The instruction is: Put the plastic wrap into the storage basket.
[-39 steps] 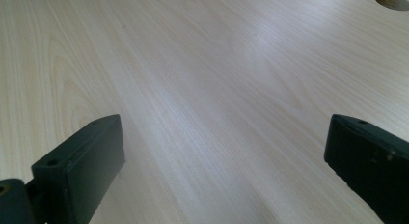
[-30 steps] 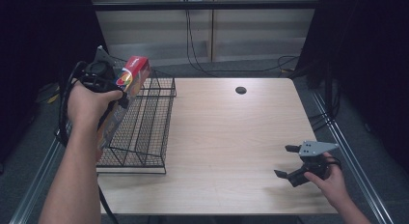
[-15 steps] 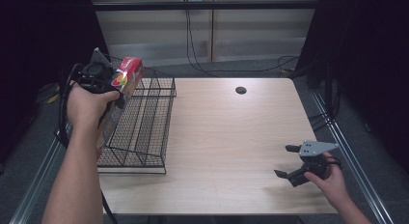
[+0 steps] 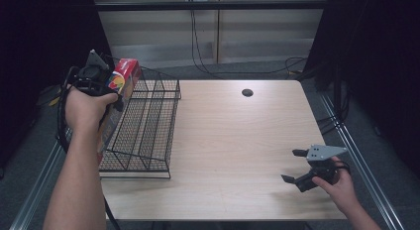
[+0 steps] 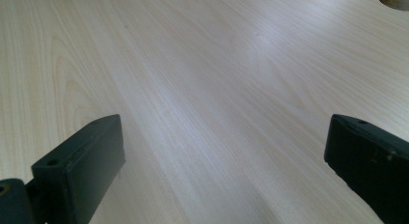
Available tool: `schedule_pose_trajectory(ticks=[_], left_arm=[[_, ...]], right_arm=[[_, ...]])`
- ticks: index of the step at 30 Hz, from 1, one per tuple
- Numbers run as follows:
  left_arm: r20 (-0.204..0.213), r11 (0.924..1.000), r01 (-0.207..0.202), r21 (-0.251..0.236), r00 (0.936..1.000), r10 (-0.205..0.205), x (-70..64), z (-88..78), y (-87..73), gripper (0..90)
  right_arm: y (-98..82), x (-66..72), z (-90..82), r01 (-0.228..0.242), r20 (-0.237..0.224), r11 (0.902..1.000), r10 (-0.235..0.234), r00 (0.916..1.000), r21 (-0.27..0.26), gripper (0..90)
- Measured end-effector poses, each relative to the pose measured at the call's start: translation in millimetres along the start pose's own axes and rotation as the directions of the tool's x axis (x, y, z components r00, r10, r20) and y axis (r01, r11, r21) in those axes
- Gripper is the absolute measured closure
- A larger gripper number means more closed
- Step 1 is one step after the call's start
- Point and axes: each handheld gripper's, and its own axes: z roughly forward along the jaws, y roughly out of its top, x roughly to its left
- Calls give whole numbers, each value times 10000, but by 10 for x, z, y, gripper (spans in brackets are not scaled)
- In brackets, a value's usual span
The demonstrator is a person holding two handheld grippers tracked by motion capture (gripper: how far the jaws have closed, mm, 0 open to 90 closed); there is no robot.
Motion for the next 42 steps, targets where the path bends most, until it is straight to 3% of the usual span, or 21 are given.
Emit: schedule_pose_trajectory(ticks=[8,22,42], left_arm=[[-141,9994,340,-81,9993,-341,62,71,-12,416],[-548,9983,560,146,9970,-551,82,123,39,414],[-684,9939,1056,330,9923,-1032,157,207,39,412]], right_arm=[[-2,-1,3,21,23,10000,-21,10000,-4,2],[-5,-1,7,30,-11,10000,-30,10000,12,2],[-7,6,21,32,-26,10000,-32,10000,78,3]])
